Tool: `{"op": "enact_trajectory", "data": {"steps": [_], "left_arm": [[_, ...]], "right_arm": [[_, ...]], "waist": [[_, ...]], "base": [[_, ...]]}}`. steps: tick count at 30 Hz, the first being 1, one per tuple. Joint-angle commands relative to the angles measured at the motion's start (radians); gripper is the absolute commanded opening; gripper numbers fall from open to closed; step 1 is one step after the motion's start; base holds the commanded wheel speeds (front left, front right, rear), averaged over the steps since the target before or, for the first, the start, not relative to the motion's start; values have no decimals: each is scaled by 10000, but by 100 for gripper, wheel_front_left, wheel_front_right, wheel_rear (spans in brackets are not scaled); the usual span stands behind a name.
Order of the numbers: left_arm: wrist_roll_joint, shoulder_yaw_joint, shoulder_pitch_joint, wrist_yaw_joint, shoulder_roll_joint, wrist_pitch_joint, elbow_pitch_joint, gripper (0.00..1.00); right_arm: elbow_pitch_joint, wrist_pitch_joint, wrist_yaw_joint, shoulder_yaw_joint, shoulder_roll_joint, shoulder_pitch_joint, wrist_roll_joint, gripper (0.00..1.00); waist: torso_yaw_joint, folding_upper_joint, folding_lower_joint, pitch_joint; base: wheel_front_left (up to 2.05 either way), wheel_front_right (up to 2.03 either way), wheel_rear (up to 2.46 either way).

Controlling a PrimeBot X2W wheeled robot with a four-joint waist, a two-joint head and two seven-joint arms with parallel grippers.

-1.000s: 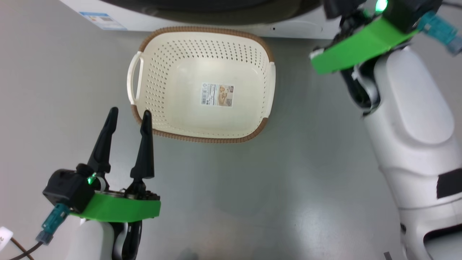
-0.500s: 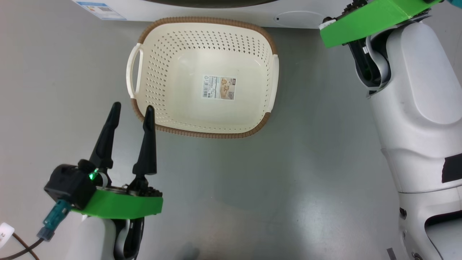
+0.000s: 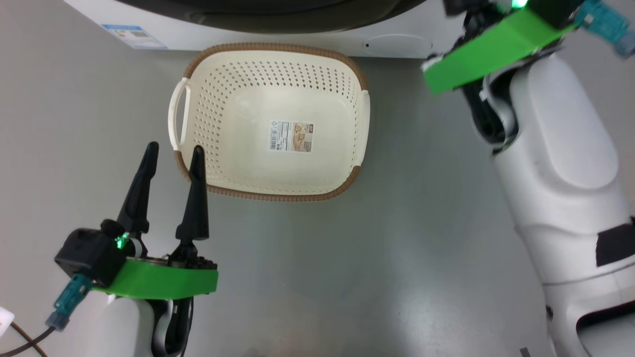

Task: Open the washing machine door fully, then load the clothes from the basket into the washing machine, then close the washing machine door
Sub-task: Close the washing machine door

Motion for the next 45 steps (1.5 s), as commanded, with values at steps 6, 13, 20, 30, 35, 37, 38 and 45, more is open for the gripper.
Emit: {"op": "enact_trajectory", "data": {"steps": [6, 13, 20, 30, 35, 37, 38, 45], "left_arm": [[59, 492, 313, -47, 200, -78, -101, 100], [182, 723, 516, -76, 200, -78, -25, 100], [261, 893, 782, -89, 200, -78, 38, 100], [461, 1266, 1380, -80, 200, -78, 48, 100], [566, 1513, 1722, -93, 200, -78, 66, 100], [623, 1600, 1861, -104, 200, -78, 61, 100], [649, 1634, 1936, -108, 200, -78, 52, 100], [735, 1836, 2365, -16, 200, -78, -18, 100]], "right_arm": [[-351, -44, -30, 752, 314, 1224, 347, 0], [-633, -44, -30, 1288, 204, 2198, 668, 0], [-805, -44, -30, 1525, -31, 3105, 886, 0], [-1350, -44, -30, 1296, -186, 4499, 860, 100], [-1659, -44, -30, 1016, -118, 5396, 787, 100], [-1691, -44, -30, 904, -110, 5694, 784, 100], [-1718, -44, -30, 867, -112, 5829, 758, 100], [-1972, -44, -30, 130, 56, 6860, 681, 100]], "waist": [[-257, -1, 0, -601], [-510, -1, 0, -1050], [-748, -1, 0, -1568], [-1302, -1, 0, -2515], [-1667, -1, 0, -3032], [-1824, -1, 0, -3194], [-1903, -1, 0, -3270], [-2405, -1, 0, -3652]], "base": [[0, 0, 0], [0, 0, 0], [0, 0, 0], [0, 0, 0], [0, 0, 0], [0, 0, 0], [0, 0, 0], [0, 0, 0]]}}
